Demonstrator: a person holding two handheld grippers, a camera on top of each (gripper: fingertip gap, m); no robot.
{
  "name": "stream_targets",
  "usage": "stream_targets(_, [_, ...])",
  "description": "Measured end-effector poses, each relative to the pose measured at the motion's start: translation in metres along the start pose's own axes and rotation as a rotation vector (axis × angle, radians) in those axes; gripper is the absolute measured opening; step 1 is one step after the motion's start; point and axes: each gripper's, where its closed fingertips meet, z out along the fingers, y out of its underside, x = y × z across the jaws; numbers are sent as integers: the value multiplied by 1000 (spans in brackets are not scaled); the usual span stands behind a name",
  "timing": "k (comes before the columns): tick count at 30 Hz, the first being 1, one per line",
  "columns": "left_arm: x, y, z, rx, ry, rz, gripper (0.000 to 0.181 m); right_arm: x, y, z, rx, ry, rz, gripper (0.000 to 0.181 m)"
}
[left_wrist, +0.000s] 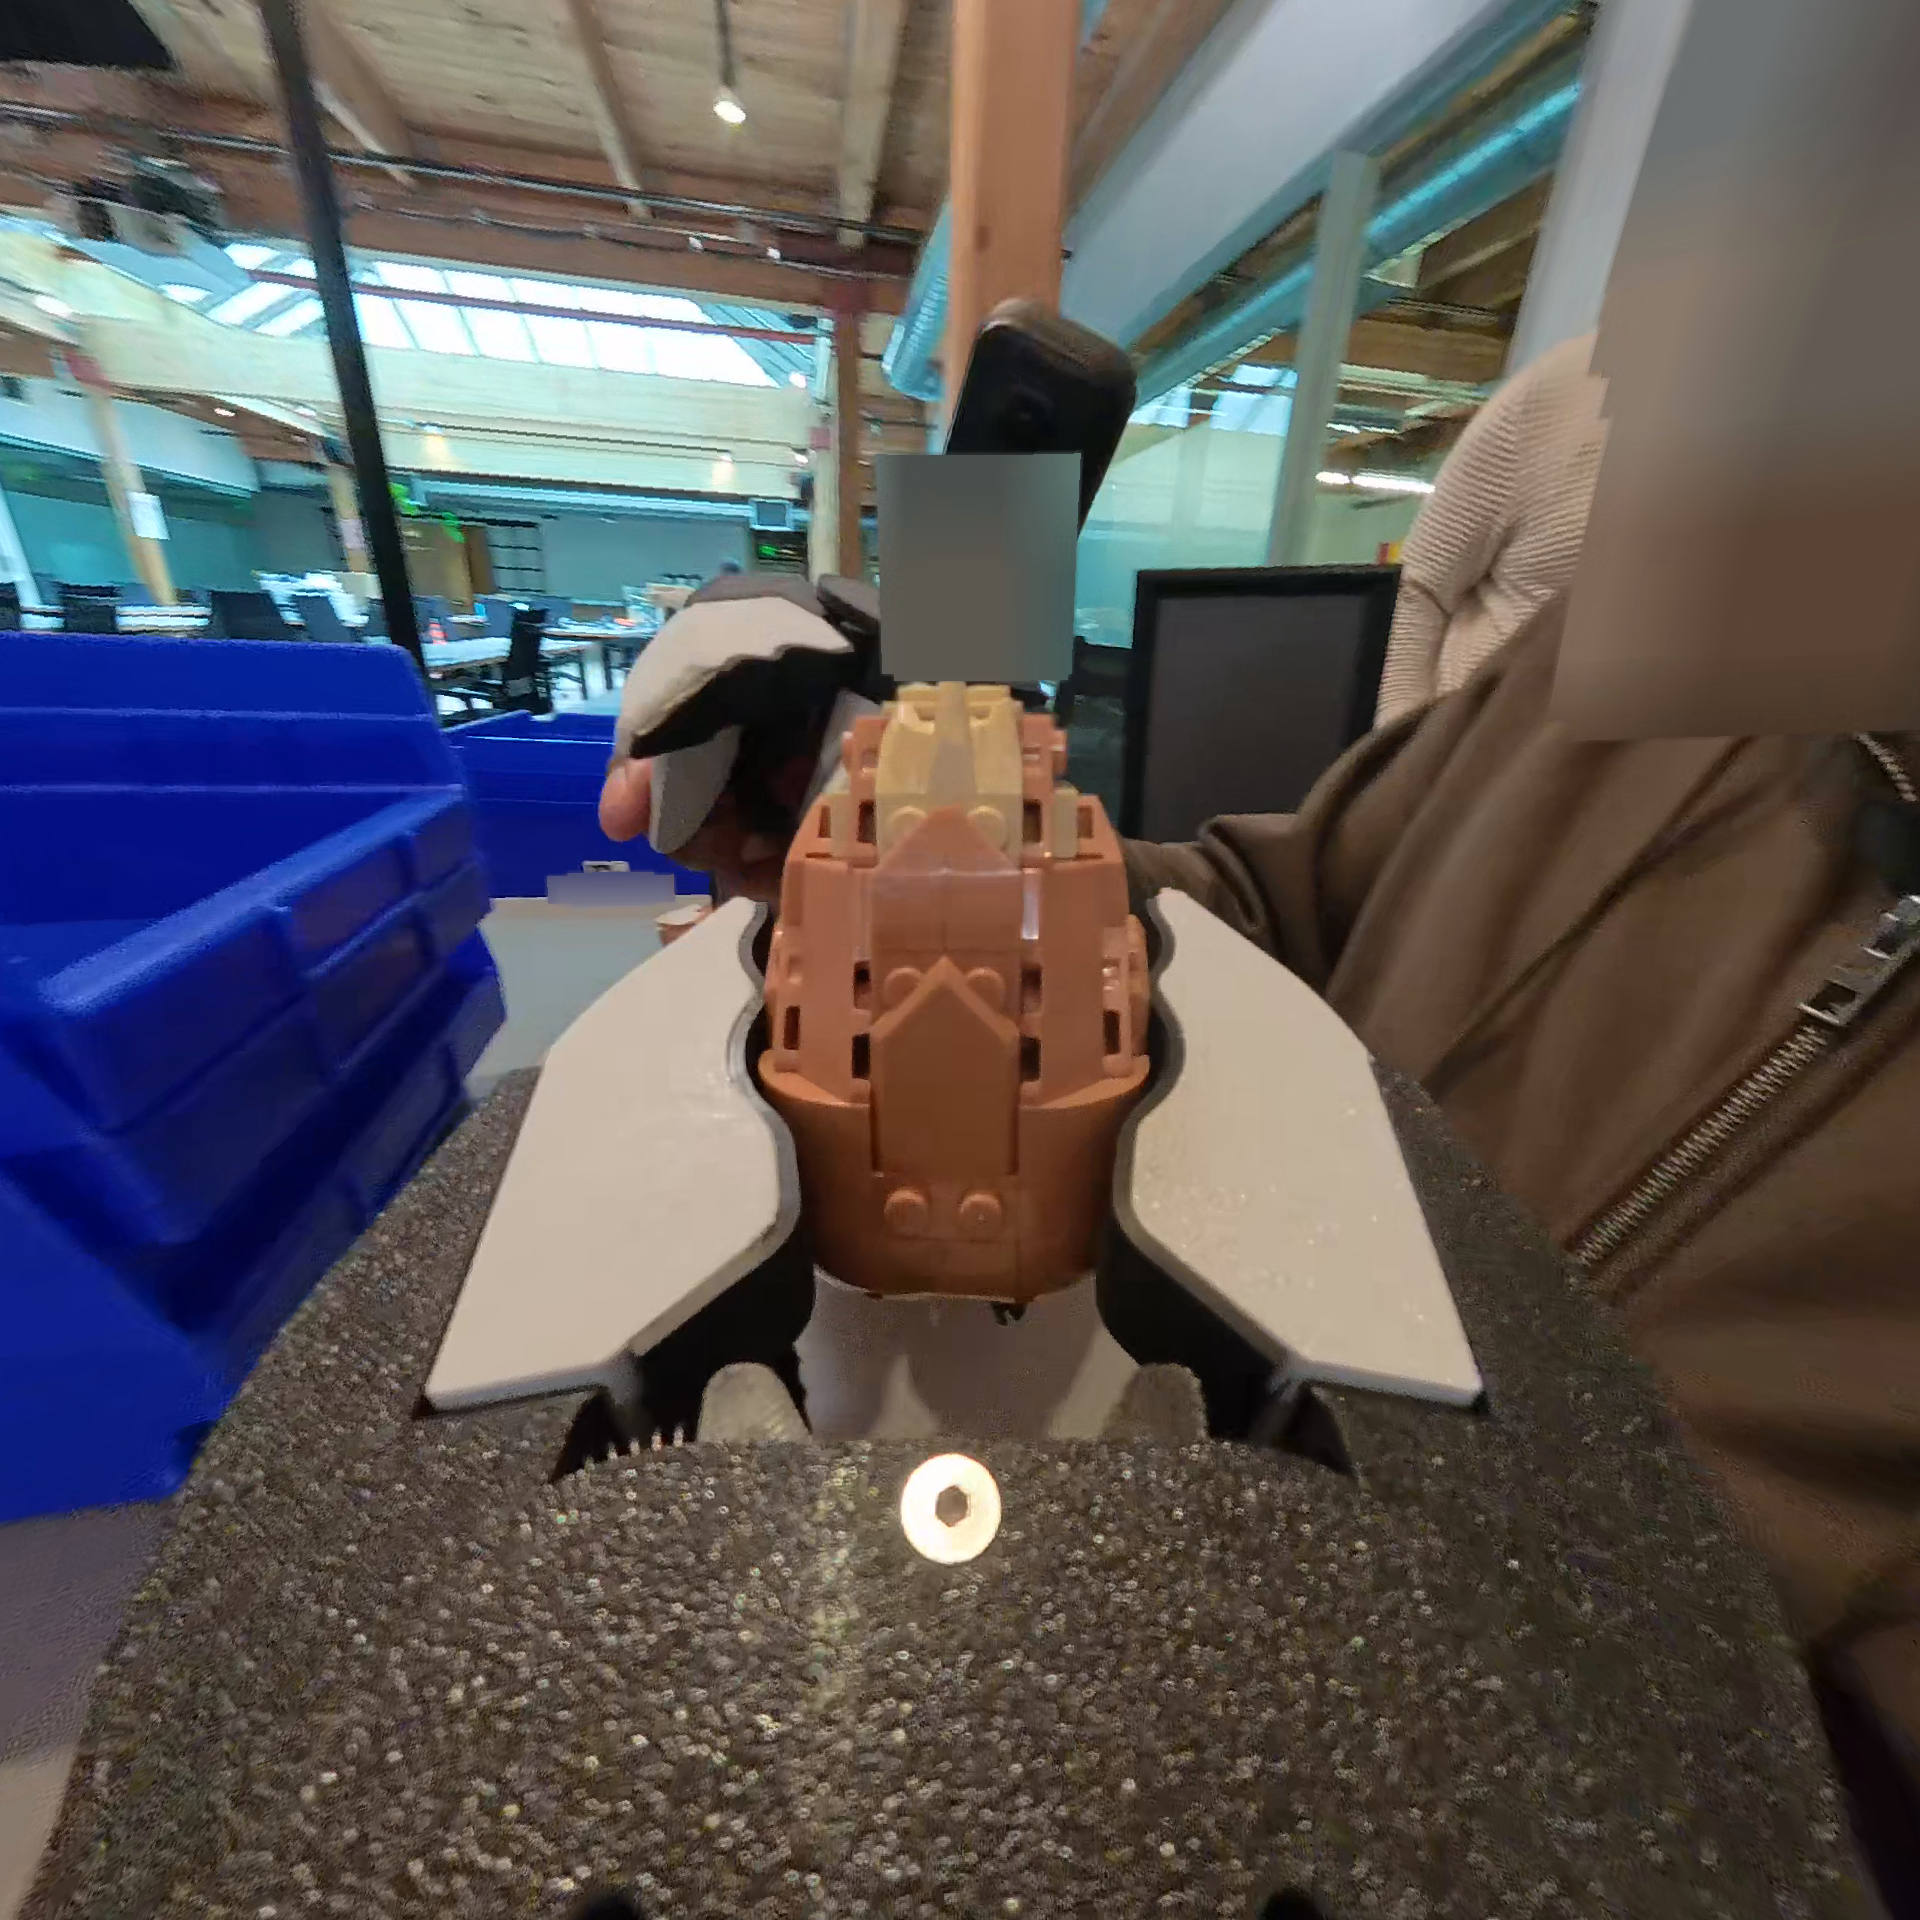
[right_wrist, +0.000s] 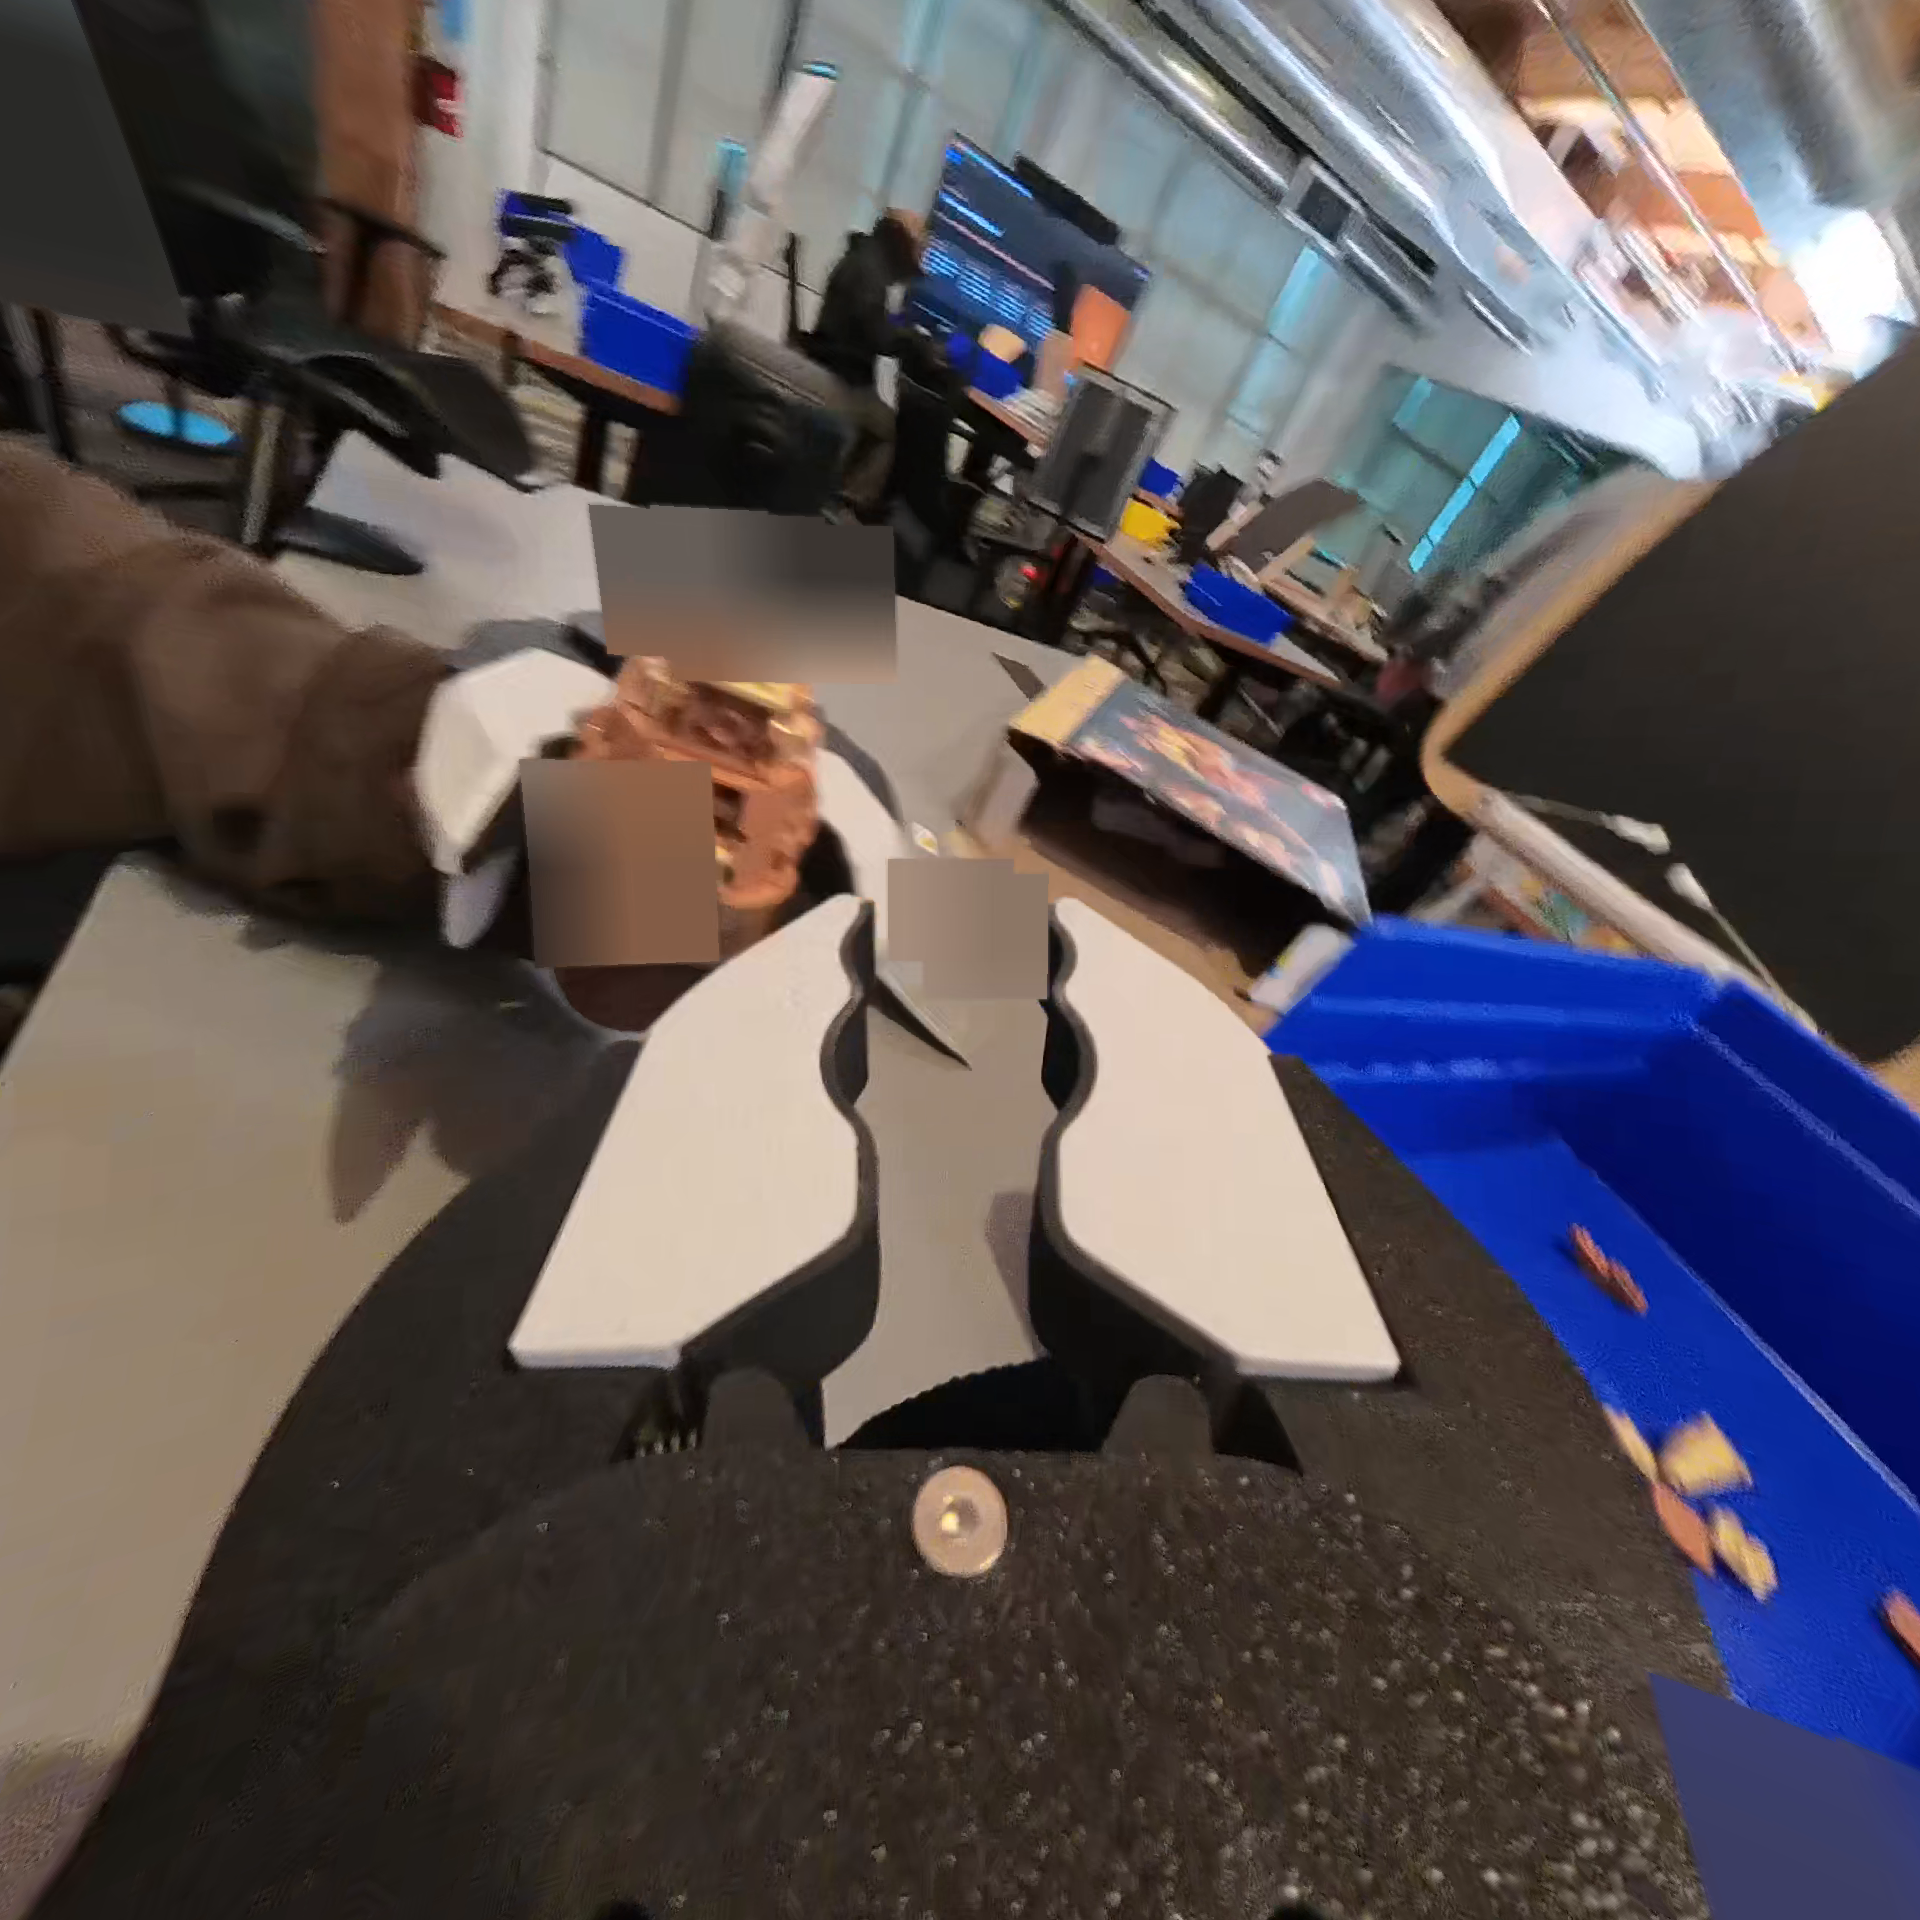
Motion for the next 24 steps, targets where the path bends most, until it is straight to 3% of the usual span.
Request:
stream_targets(4, [14,0,1,8,89,-15,67,-30,-20,4,74,-103,-34,27])
stream_targets(9, [20,-6,-2,54,156,-87,66,-45,-16,9,62,-149,-71,11])
stream_targets(17, [20,-5,-1,72,192,-163,67,-54,-14,12,45,-177,-73,6])
stream_targets(24, [8,-43,-22,307,170,-221,67,-52,-19,13,78,-111,-103,10])
